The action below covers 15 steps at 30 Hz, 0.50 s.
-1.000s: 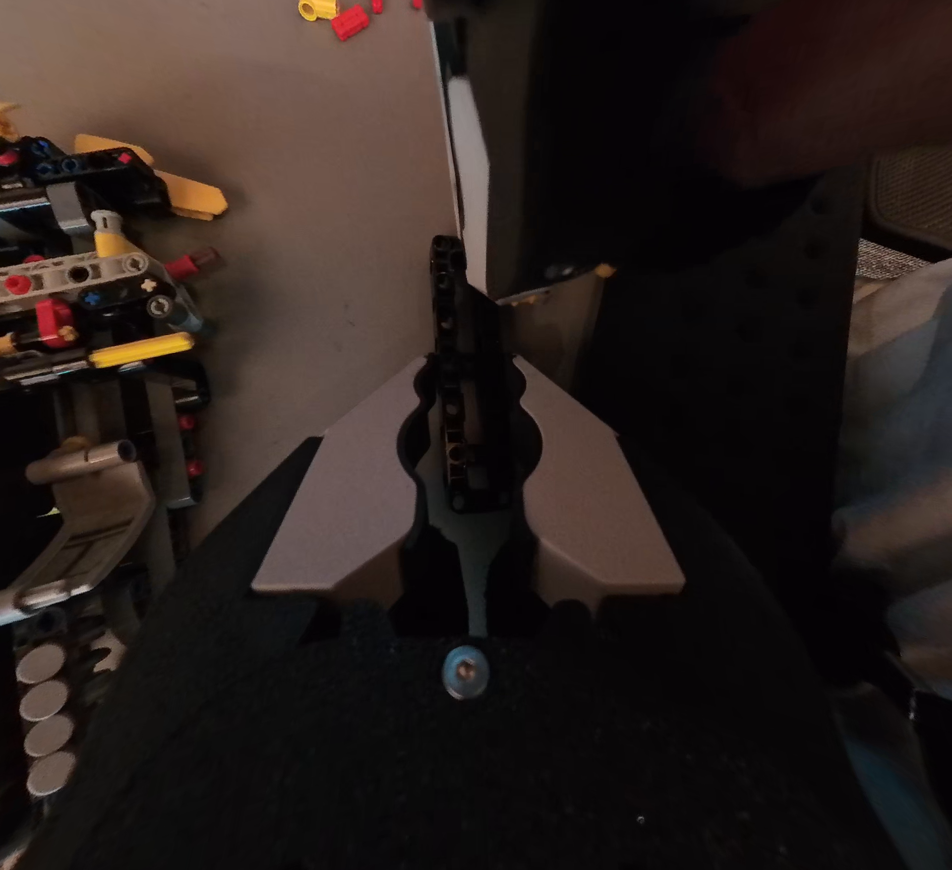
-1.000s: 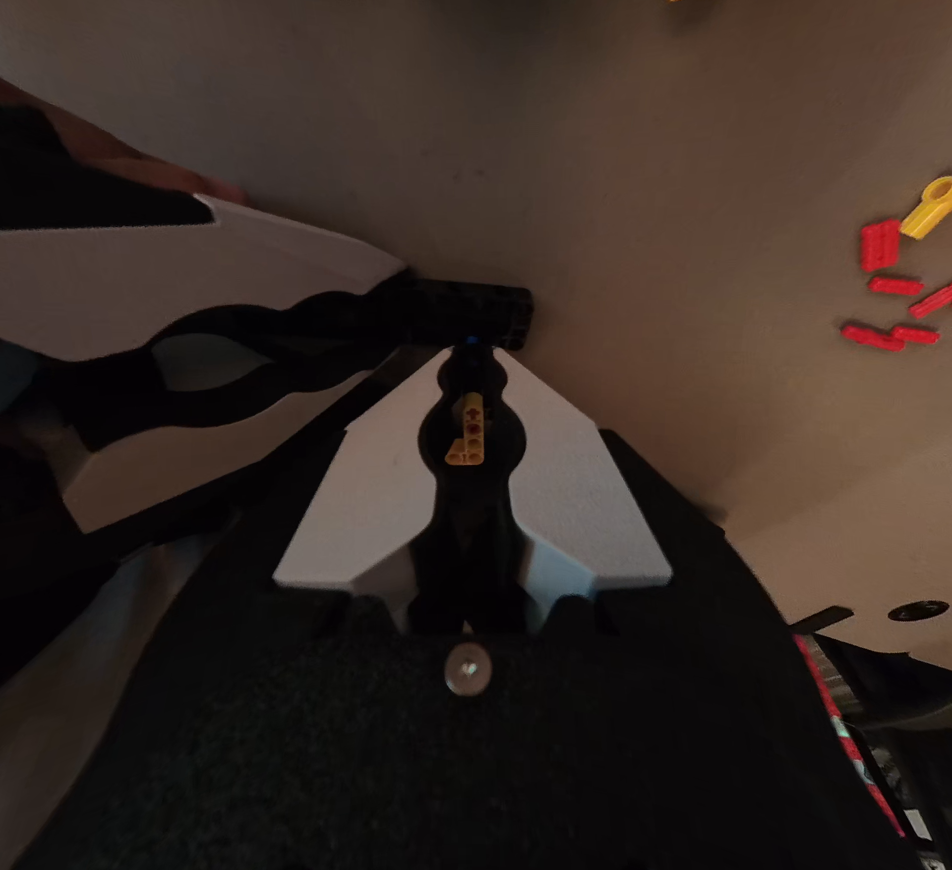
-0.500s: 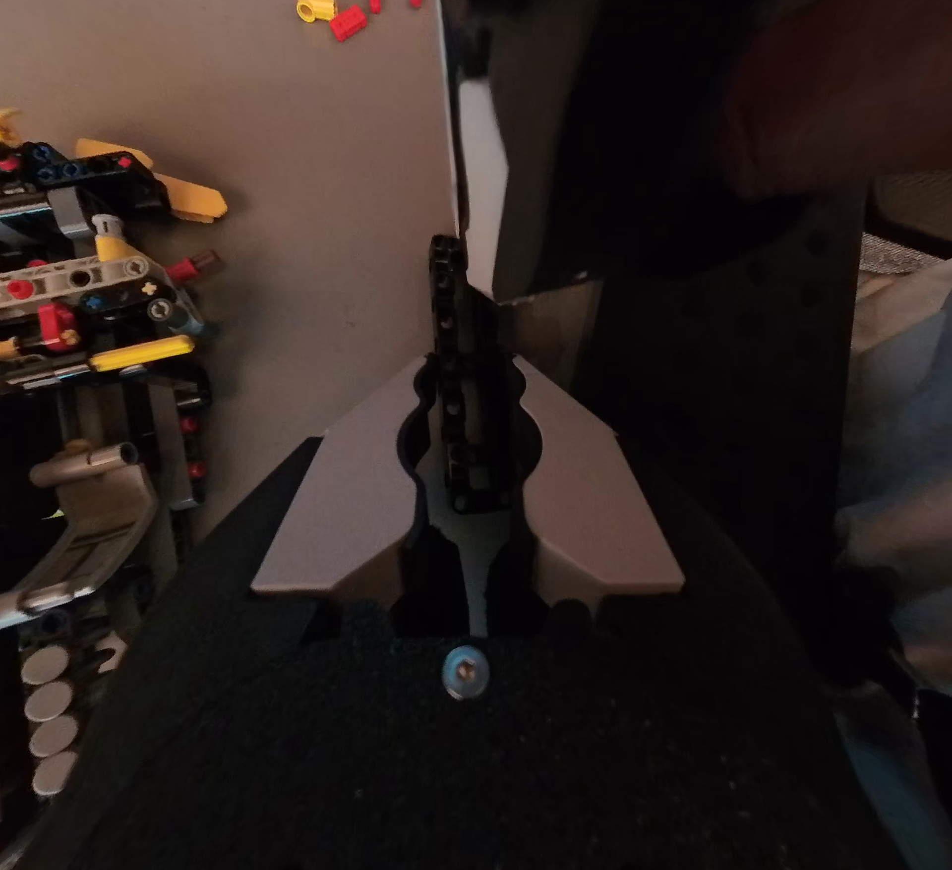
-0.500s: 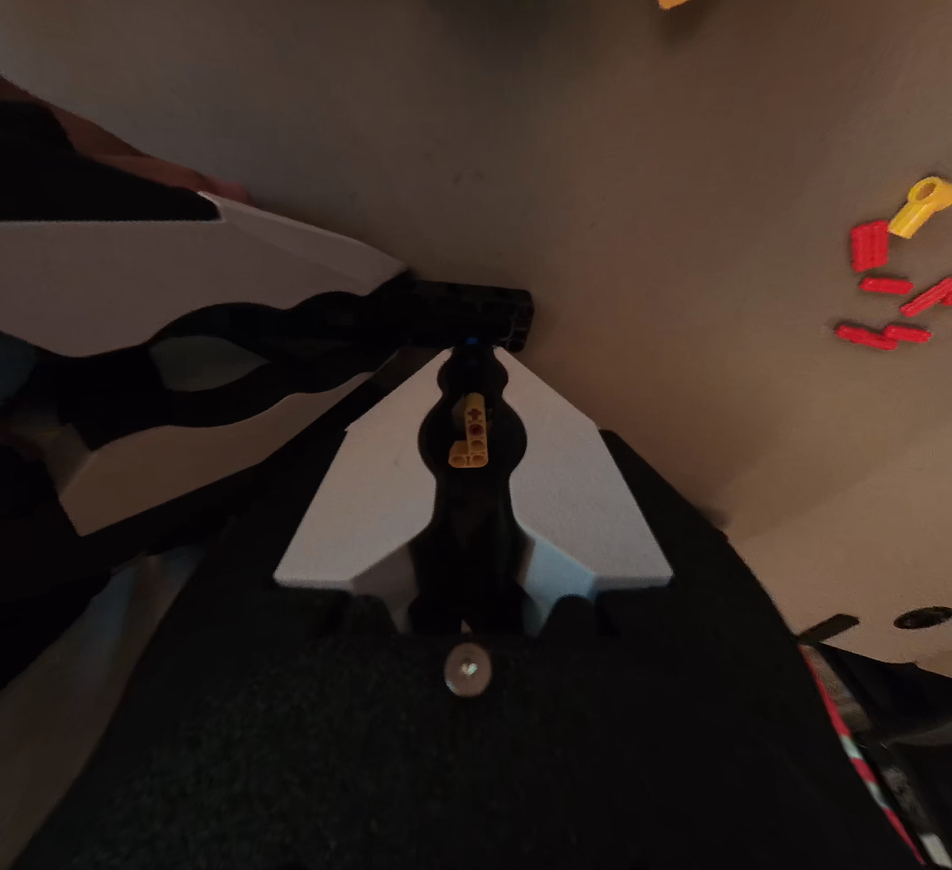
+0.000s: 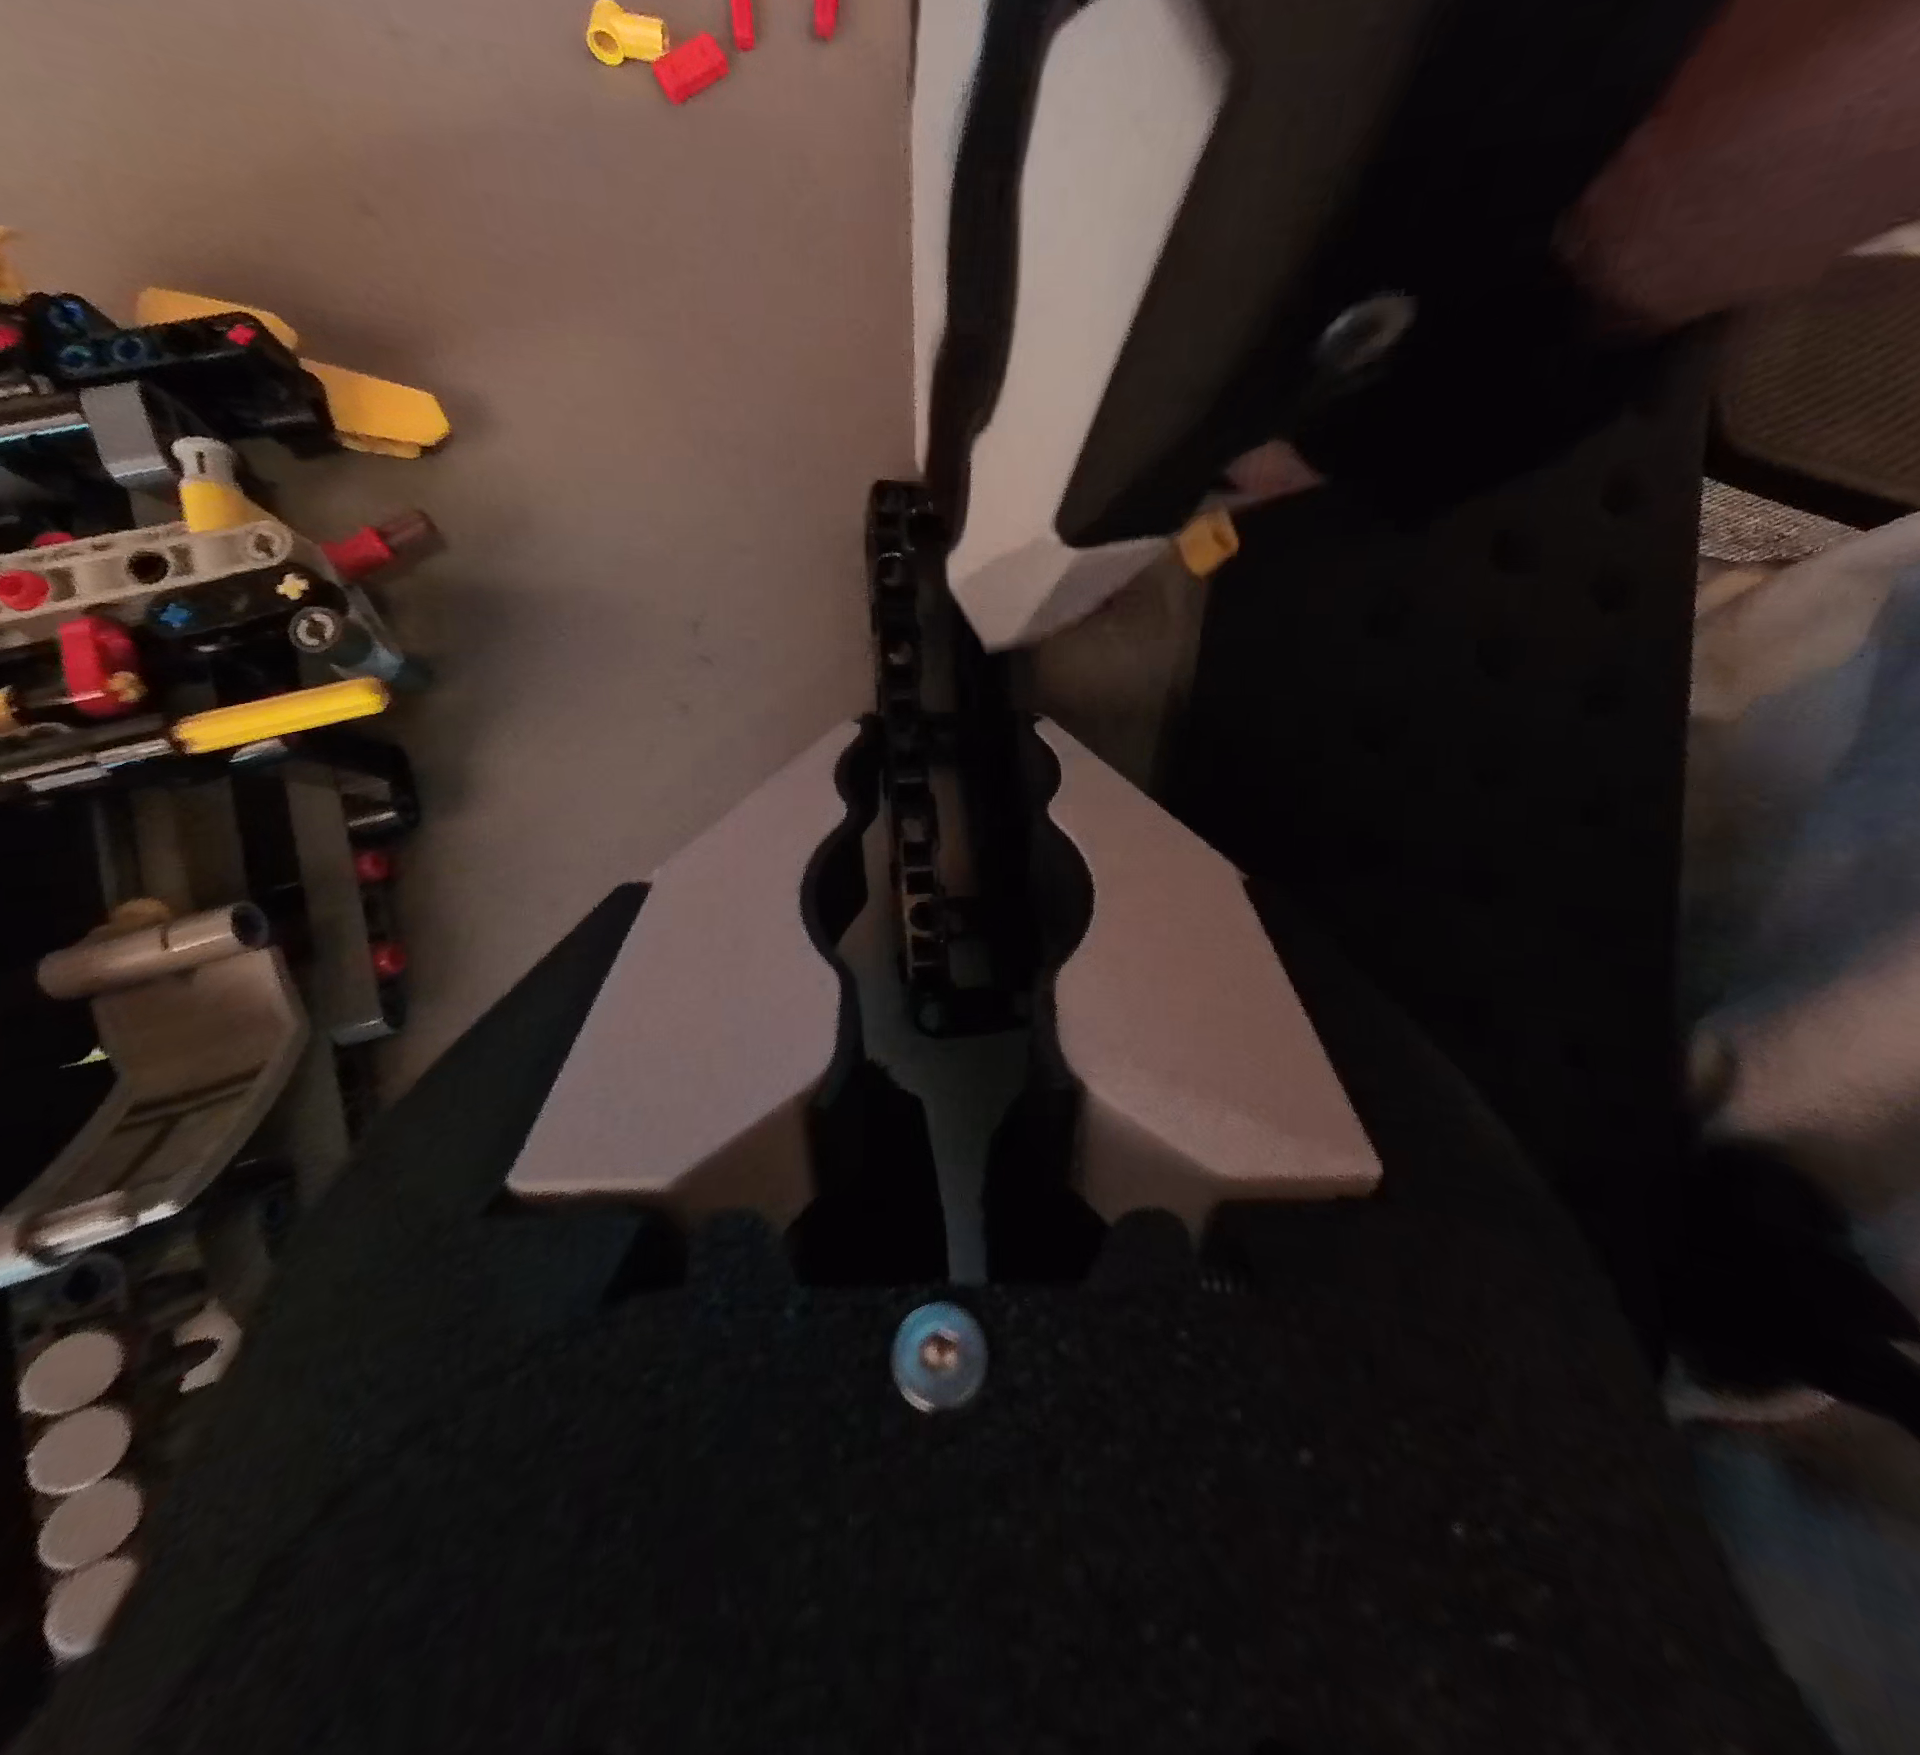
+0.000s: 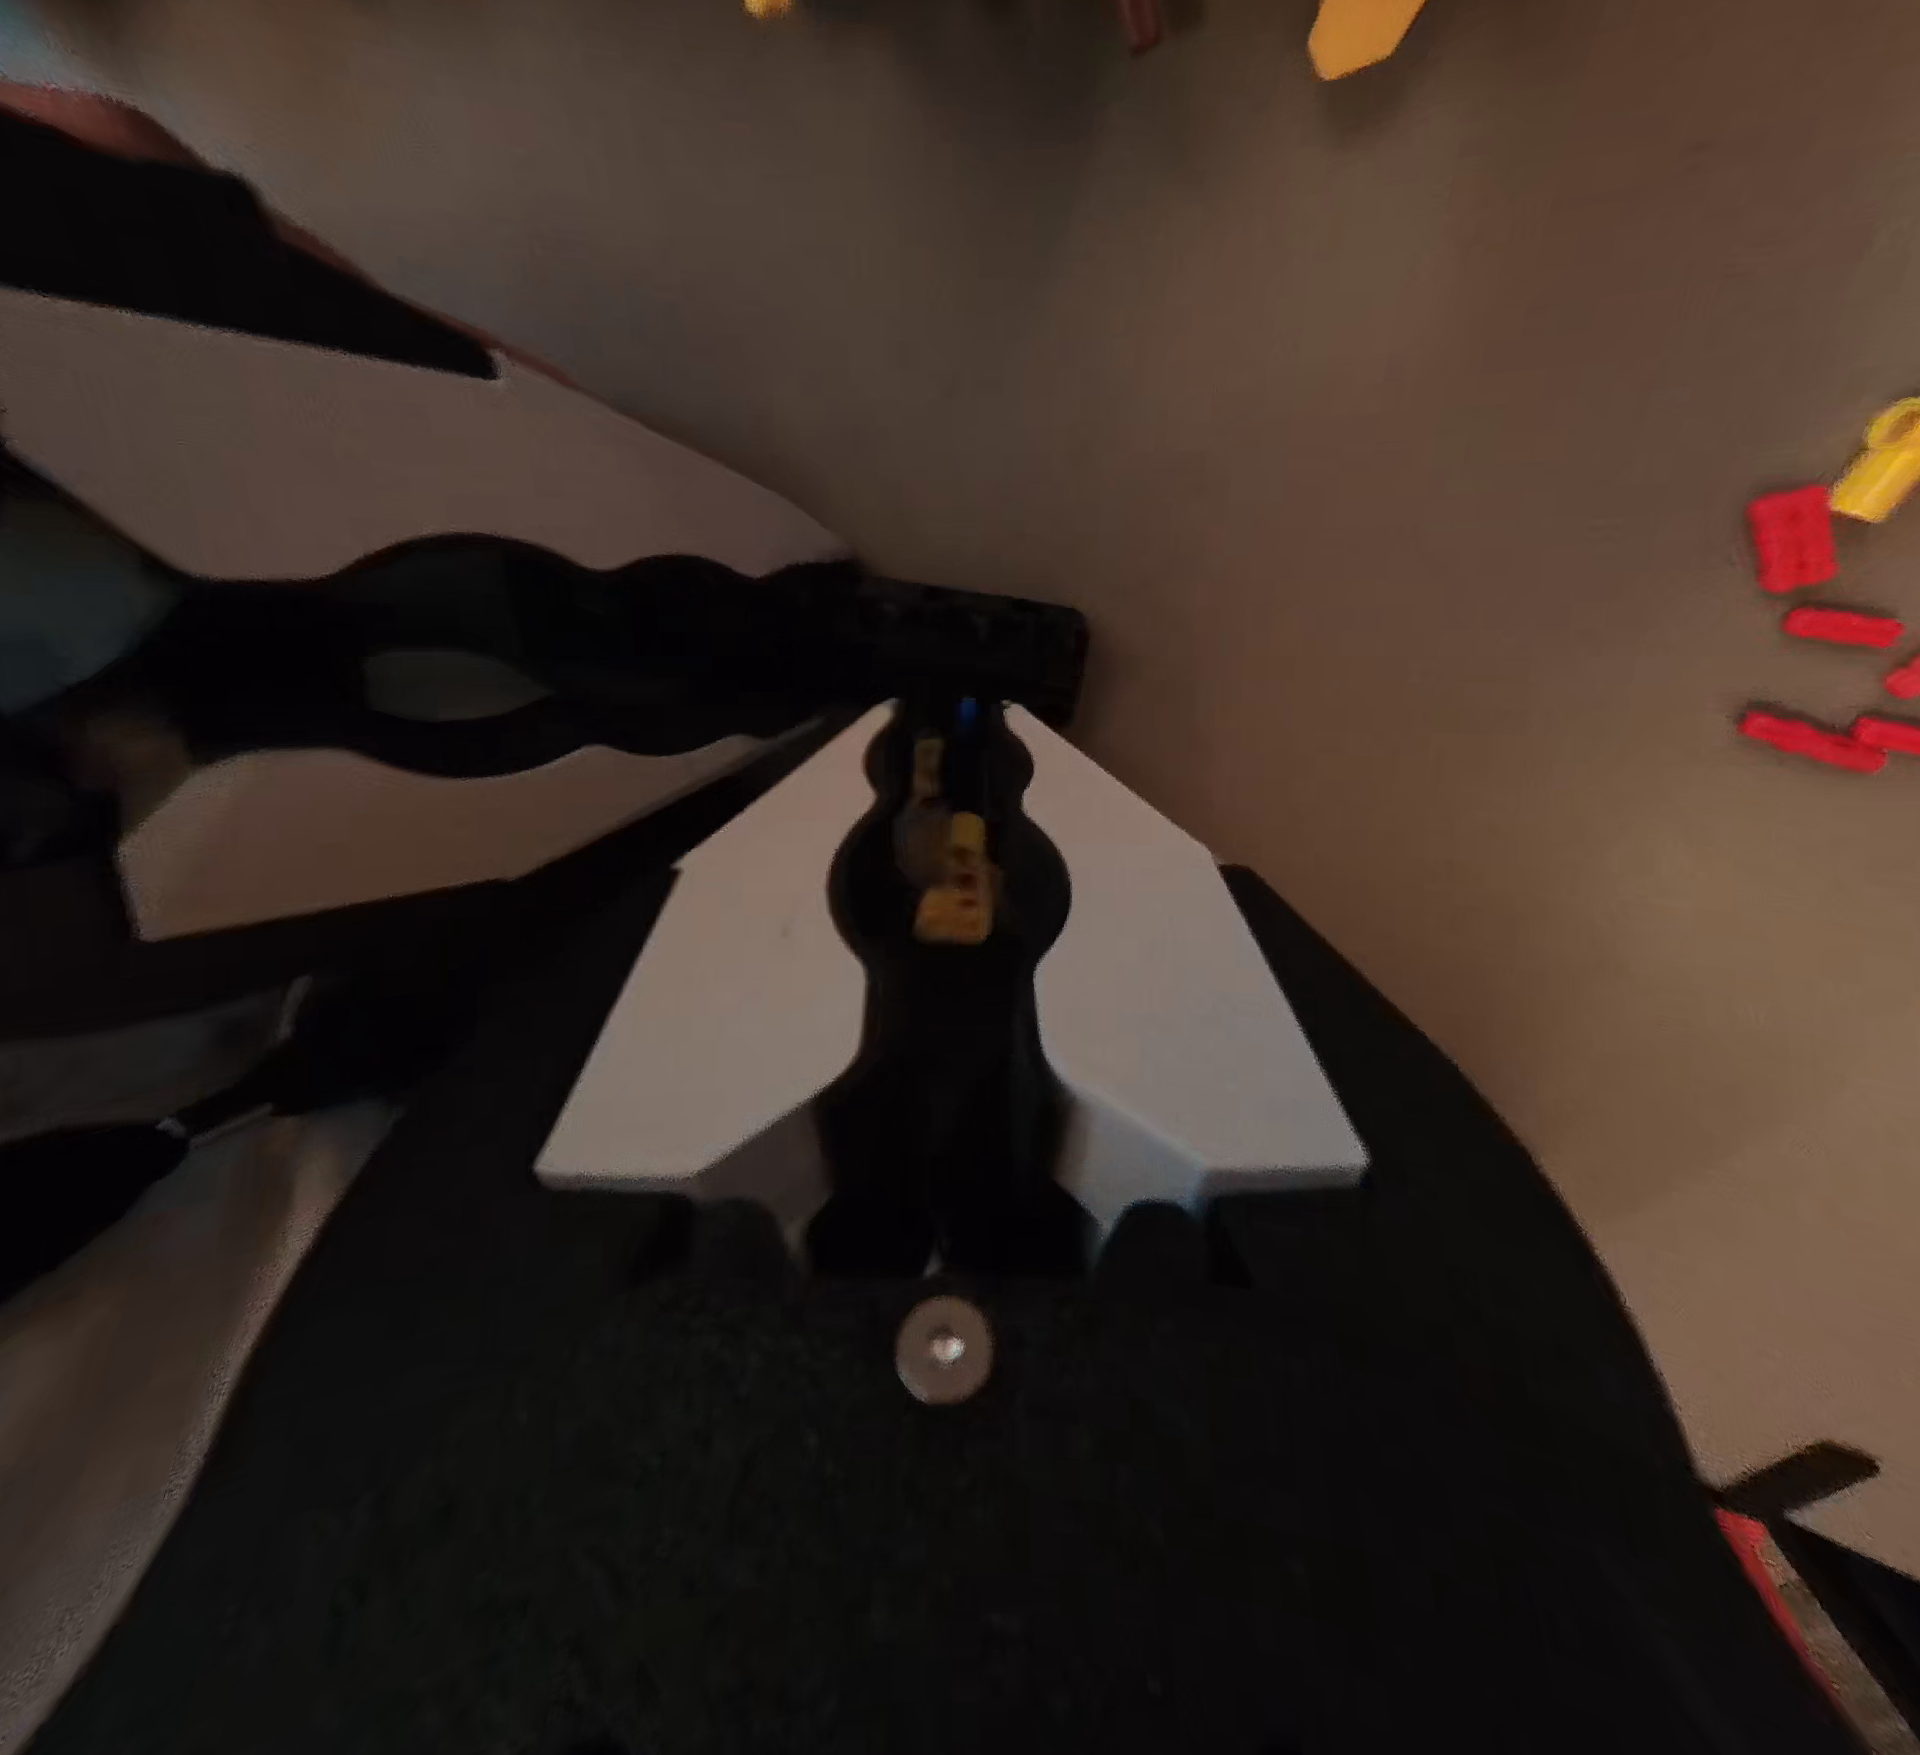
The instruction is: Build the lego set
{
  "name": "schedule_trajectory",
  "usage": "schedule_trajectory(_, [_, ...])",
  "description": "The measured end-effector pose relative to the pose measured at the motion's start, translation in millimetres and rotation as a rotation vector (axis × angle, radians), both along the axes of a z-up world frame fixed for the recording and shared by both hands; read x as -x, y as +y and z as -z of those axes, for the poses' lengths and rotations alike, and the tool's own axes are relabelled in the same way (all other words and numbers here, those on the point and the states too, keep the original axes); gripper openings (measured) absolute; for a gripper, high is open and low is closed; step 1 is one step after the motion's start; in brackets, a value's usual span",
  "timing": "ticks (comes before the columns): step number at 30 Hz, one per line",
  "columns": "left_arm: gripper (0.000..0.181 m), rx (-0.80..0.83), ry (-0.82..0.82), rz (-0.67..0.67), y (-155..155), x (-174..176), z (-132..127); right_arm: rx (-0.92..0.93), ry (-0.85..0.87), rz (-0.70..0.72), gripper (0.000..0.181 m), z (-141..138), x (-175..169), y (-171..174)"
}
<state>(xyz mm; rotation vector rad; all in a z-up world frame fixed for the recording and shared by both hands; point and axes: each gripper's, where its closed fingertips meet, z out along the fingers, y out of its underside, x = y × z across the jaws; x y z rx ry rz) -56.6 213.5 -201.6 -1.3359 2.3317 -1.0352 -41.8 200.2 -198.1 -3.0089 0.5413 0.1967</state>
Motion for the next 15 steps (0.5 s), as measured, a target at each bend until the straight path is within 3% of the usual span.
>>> schedule_trajectory(2, [0.027, 0.020, 0.004, 0.004, -0.7, 0.4, -0.4, -0.079, 0.092, 0.013, 0.029, -10.2, 9.1, 6.4])
schedule_trajectory(7, [0.027, 0.057, 0.008, 0.028, -4.1, 1.4, -1.1, -0.272, 0.128, 0.044, 0.029, -35.0, -16.7, -1.7])
schedule_trajectory(11, [0.027, 0.048, -0.002, 0.034, -4.2, 0.9, -0.8, -0.447, 0.340, 0.130, 0.033, -33.0, -28.7, -13.9])
schedule_trajectory(13, [0.027, 0.040, -0.005, 0.031, -4.1, 1.0, -0.7, -0.540, 0.399, 0.102, 0.033, -35.3, -25.0, -15.0])
schedule_trajectory(15, [0.027, 0.025, -0.009, 0.030, -4.2, 0.8, -0.4, -0.536, 0.349, 0.007, 0.033, -25.6, -20.9, -22.2])
